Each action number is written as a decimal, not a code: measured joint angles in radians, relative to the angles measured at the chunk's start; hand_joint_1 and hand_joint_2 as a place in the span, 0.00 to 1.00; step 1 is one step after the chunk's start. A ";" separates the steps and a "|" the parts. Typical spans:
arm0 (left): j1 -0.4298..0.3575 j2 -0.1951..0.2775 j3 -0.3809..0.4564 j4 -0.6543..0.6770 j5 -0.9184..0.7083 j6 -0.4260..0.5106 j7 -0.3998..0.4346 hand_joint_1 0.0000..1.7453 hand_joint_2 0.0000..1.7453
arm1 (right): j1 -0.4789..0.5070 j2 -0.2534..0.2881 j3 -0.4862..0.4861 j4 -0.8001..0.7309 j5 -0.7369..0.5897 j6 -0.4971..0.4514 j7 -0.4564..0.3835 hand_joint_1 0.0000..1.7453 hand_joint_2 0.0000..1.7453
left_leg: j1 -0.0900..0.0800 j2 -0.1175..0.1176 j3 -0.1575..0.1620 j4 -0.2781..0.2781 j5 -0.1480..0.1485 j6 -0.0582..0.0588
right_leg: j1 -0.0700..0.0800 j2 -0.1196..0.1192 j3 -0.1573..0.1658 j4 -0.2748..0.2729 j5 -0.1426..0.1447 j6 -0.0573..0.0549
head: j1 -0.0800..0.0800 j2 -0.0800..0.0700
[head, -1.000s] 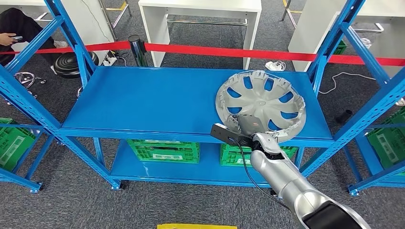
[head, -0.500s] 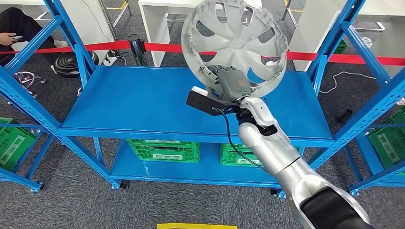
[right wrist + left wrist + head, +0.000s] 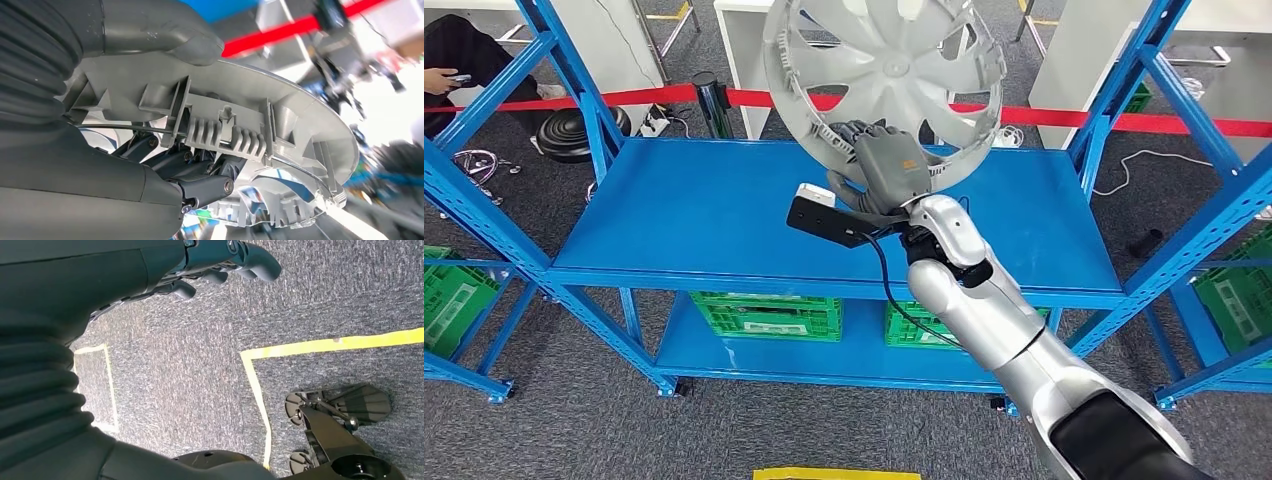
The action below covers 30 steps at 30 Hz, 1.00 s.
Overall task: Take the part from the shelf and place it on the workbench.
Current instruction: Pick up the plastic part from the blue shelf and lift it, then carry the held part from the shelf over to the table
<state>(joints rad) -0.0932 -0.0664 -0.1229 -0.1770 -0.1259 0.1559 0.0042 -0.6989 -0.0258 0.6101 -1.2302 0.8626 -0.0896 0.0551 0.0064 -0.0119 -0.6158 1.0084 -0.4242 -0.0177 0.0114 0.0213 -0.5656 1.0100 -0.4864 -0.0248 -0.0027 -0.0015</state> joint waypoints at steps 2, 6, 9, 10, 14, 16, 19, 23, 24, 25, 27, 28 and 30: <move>0.000 0.000 0.001 0.000 0.000 -0.002 -0.005 0.00 1.00 | 0.001 -0.001 0.020 -0.051 0.021 -0.010 0.001 1.00 1.00 | 0.000 0.000 0.000 0.000 0.000 0.000 | 0.000 0.000 0.000 0.000 0.000 0.000 | 0.000 0.000; 0.000 0.000 0.003 0.000 -0.001 -0.003 -0.010 0.00 1.00 | 0.011 -0.002 0.061 -0.159 0.057 -0.019 0.006 1.00 1.00 | 0.000 0.000 0.000 0.000 0.000 0.000 | 0.001 0.000 0.000 0.000 -0.001 -0.001 | 0.000 0.000; 0.000 0.000 0.003 0.000 -0.001 -0.005 -0.011 0.00 1.00 | 0.026 -0.009 0.085 -0.226 0.067 -0.024 0.006 1.00 1.00 | 0.000 0.000 0.000 0.000 0.000 0.000 | 0.001 0.000 0.000 0.000 -0.001 -0.001 | 0.000 0.000; 0.000 0.000 0.004 0.000 -0.001 -0.006 -0.011 0.00 1.00 | 0.031 -0.011 0.092 -0.244 0.069 -0.025 0.006 1.00 1.00 | 0.000 0.000 0.000 0.000 0.000 0.000 | 0.001 0.000 0.000 0.000 -0.001 -0.001 | 0.000 0.000; 0.000 0.000 0.006 0.000 -0.001 -0.008 -0.016 0.00 1.00 | 0.043 -0.021 0.112 -0.290 0.071 -0.027 0.006 1.00 1.00 | 0.000 0.000 0.000 0.000 0.000 0.000 | 0.000 0.000 0.000 0.000 -0.001 -0.001 | 0.000 0.000; 0.000 0.000 0.007 0.000 -0.001 -0.007 -0.017 0.00 1.00 | 0.047 -0.026 0.119 -0.302 0.071 -0.028 0.006 1.00 1.00 | 0.000 0.000 0.000 0.000 0.000 0.000 | 0.000 0.000 0.000 0.000 -0.001 -0.001 | 0.000 0.000; 0.000 0.000 0.007 0.000 -0.006 0.006 -0.011 0.00 1.00 | 0.050 -0.033 0.130 -0.311 0.069 -0.033 0.007 1.00 1.00 | 0.000 0.000 0.000 0.000 0.000 0.000 | 0.000 0.000 0.000 0.000 -0.001 -0.001 | 0.000 0.000; 0.000 0.000 0.008 0.000 -0.009 0.018 0.004 0.00 1.00 | 0.054 -0.044 0.141 -0.313 0.063 -0.042 0.008 1.00 1.00 | 0.000 0.000 0.000 0.000 0.000 0.000 | 0.000 0.000 0.000 0.000 -0.001 -0.001 | 0.000 0.000; 0.000 0.000 0.009 0.000 -0.008 0.016 0.004 0.00 1.00 | 0.055 -0.046 0.144 -0.313 0.061 -0.044 0.009 1.00 1.00 | 0.000 0.000 0.000 0.000 0.000 0.000 | 0.000 0.000 0.000 0.000 -0.001 -0.001 | 0.000 0.000; 0.000 0.000 0.011 0.000 -0.008 0.013 0.004 0.00 1.00 | 0.056 -0.048 0.147 -0.313 0.059 -0.047 0.010 1.00 1.00 | 0.000 0.000 0.000 0.000 0.000 0.000 | 0.000 0.000 0.000 0.000 -0.001 -0.001 | 0.000 0.000; -0.001 0.001 0.014 0.000 -0.009 0.005 0.004 0.00 1.00 | 0.060 -0.051 0.153 -0.317 0.058 -0.050 0.017 1.00 1.00 | 0.000 0.000 0.000 0.000 0.000 0.000 | 0.000 0.000 0.000 0.000 -0.001 -0.001 | 0.000 0.000; -0.001 0.001 0.015 0.000 -0.010 0.003 0.005 0.00 1.00 | 0.061 -0.051 0.156 -0.320 0.058 -0.052 0.022 1.00 1.00 | 0.000 0.000 0.000 0.000 0.000 0.000 | 0.000 0.000 0.000 0.000 -0.001 -0.001 | 0.000 0.000; 0.000 0.003 0.015 0.000 -0.011 0.001 0.006 0.00 1.00 | 0.062 -0.052 0.160 -0.325 0.057 -0.054 0.031 1.00 1.00 | 0.000 0.000 0.000 0.000 0.000 0.000 | 0.000 0.000 0.000 0.000 -0.001 -0.001 | 0.000 0.000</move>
<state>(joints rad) -0.0937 -0.0637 -0.1080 -0.1770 -0.1365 0.1572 0.0106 -0.6371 -0.0777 0.7704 -1.5549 0.9198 -0.1436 0.0858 0.0066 -0.0120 -0.6157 1.0082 -0.4244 -0.0179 0.0118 0.0211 -0.5654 1.0100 -0.4873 -0.0258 -0.0027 -0.0015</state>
